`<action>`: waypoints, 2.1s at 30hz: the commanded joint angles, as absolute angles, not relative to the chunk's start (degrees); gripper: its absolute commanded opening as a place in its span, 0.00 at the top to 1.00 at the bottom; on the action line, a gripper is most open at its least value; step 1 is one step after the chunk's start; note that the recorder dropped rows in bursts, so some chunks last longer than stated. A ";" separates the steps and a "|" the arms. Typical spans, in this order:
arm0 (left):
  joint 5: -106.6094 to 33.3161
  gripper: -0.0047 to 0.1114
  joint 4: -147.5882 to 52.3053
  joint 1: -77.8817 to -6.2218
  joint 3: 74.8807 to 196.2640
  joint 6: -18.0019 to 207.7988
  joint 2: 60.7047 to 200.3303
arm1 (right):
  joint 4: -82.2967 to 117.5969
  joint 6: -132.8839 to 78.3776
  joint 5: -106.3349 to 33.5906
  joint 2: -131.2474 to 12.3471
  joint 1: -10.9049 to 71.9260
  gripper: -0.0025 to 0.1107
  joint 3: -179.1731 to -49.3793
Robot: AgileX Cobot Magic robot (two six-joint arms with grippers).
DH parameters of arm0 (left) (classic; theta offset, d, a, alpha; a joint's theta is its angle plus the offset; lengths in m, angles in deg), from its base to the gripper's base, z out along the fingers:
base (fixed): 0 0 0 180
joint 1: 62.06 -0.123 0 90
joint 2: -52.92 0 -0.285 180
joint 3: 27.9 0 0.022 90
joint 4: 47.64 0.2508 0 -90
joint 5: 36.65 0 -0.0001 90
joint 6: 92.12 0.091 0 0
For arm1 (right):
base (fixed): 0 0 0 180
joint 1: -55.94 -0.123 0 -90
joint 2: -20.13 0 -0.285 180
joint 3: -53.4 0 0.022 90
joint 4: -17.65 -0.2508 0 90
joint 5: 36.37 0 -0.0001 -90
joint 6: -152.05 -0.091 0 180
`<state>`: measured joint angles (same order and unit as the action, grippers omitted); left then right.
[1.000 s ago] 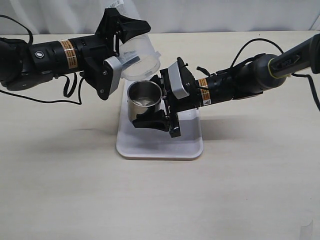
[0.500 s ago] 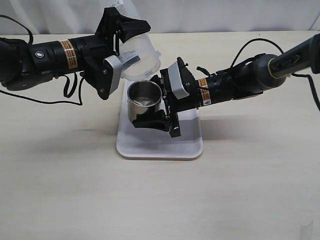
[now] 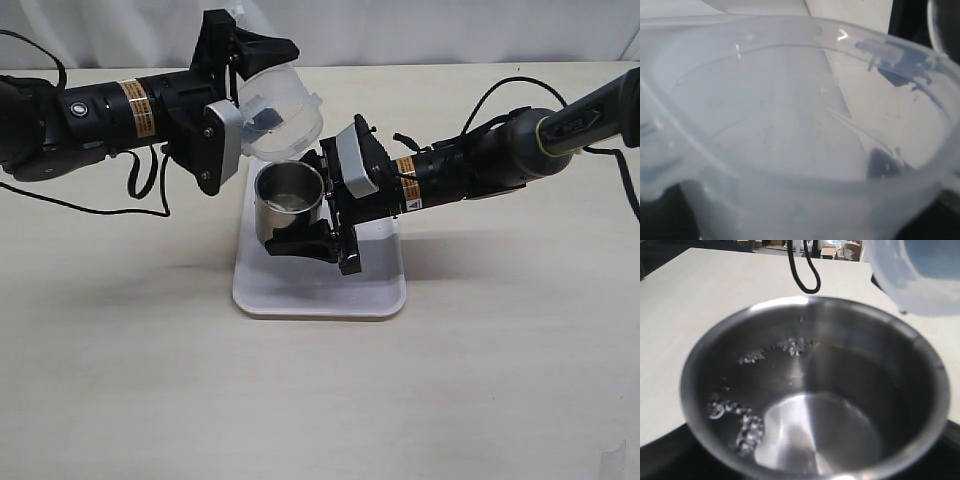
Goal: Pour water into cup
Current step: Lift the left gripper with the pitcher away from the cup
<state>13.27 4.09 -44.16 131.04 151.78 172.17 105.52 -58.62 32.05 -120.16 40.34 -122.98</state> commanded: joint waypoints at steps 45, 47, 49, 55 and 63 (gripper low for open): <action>2.22 0.96 -42.36 -60.64 139.72 82.37 179.24 | 104.45 -58.80 33.55 -119.72 40.49 0.94 -123.33; 4.66 0.96 -42.25 -60.59 139.72 82.04 180.21 | 104.45 -58.80 33.55 -119.72 40.49 0.94 -123.33; 8.62 0.96 -42.14 -60.59 139.72 81.73 181.59 | 104.45 -58.80 33.55 -119.72 40.49 0.94 -123.33; 1.76 0.96 -31.56 -60.59 148.07 74.13 188.15 | 104.45 -58.80 33.55 -119.72 40.49 0.94 -123.33; -2.25 0.96 -29.95 -60.59 148.76 71.76 189.82 | 104.45 -58.80 33.55 -119.72 40.49 0.94 -123.33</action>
<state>-1.30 -30.48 -60.62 148.55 72.47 189.24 105.74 -58.62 32.05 -120.16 40.34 -122.98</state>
